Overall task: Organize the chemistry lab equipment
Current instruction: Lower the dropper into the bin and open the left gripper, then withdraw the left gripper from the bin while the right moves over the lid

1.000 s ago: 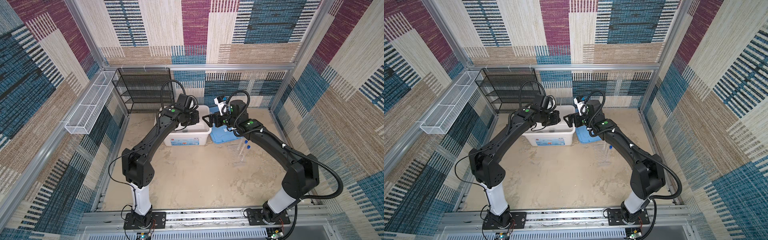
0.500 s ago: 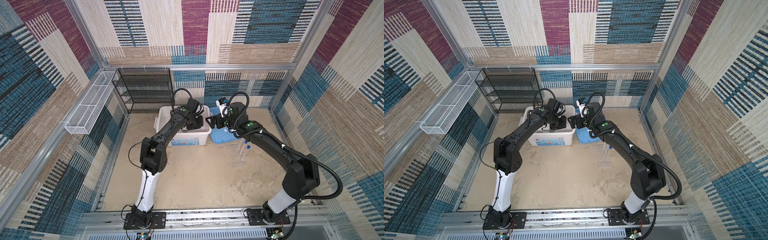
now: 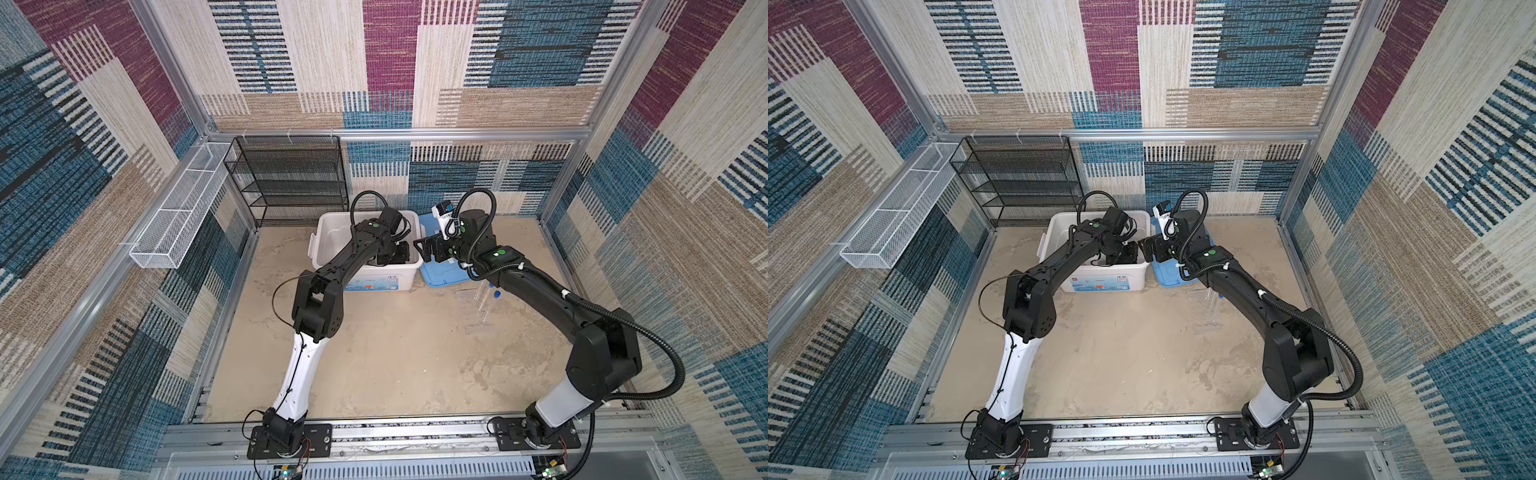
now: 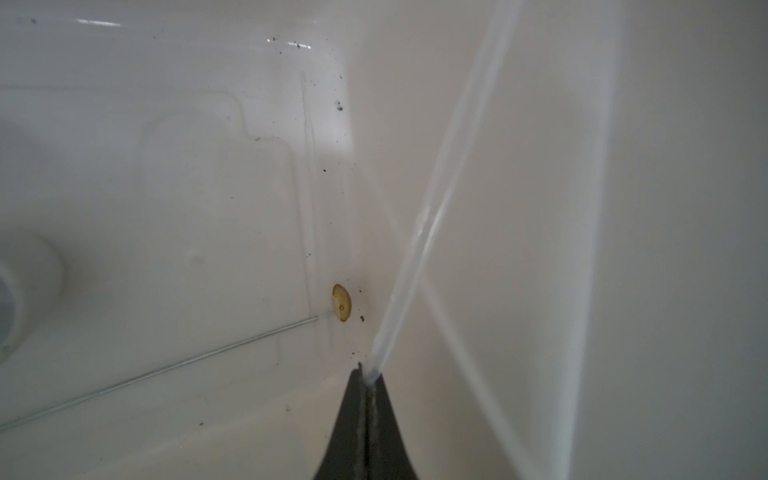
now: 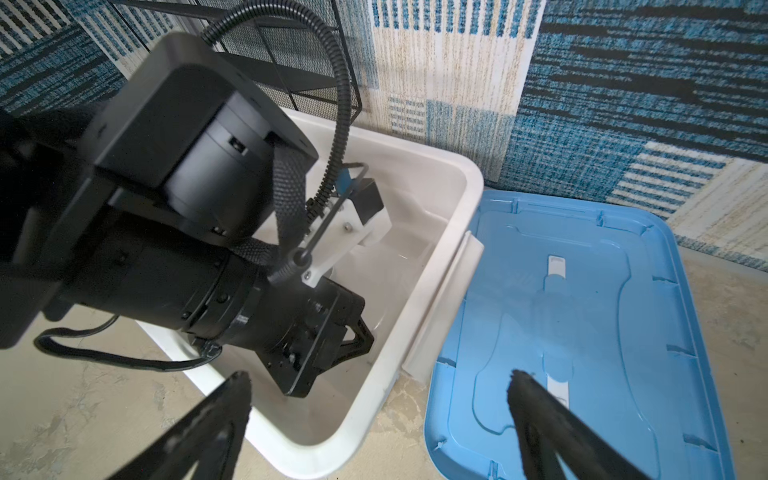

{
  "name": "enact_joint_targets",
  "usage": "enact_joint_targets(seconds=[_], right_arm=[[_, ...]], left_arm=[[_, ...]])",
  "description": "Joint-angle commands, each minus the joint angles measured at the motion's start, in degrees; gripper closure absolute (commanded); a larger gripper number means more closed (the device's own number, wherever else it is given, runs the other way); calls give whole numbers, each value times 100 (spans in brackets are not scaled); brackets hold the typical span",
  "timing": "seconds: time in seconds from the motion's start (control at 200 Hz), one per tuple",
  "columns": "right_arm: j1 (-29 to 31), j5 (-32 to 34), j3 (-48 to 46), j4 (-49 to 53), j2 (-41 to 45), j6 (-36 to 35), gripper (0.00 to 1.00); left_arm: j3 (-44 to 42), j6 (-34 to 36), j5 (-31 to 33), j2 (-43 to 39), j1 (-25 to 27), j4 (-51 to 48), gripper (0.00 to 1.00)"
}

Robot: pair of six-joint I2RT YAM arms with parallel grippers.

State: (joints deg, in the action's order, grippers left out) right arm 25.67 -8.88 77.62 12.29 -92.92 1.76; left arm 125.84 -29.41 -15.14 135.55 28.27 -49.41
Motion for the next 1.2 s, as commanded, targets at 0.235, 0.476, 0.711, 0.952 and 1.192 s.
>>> enact_joint_targets(seconds=[0.235,0.476,0.711,0.952,1.192], right_arm=[[8,-303,-9,-207,16,-92,2],[8,-381,12,-201,-23,-89,2],[8,-441,25,-185,18,-74,2],[8,-385,51,-127,168,-106,2],[4,-243,388,160,296,-112,1]], left_arm=[[2,37,-42,359,-15,-68,96],[-33,110,96,327,-37,-68,87],[-194,226,33,164,-60,67,80],[-341,257,63,-94,-67,105,67],[-411,324,307,-813,-67,98,33]])
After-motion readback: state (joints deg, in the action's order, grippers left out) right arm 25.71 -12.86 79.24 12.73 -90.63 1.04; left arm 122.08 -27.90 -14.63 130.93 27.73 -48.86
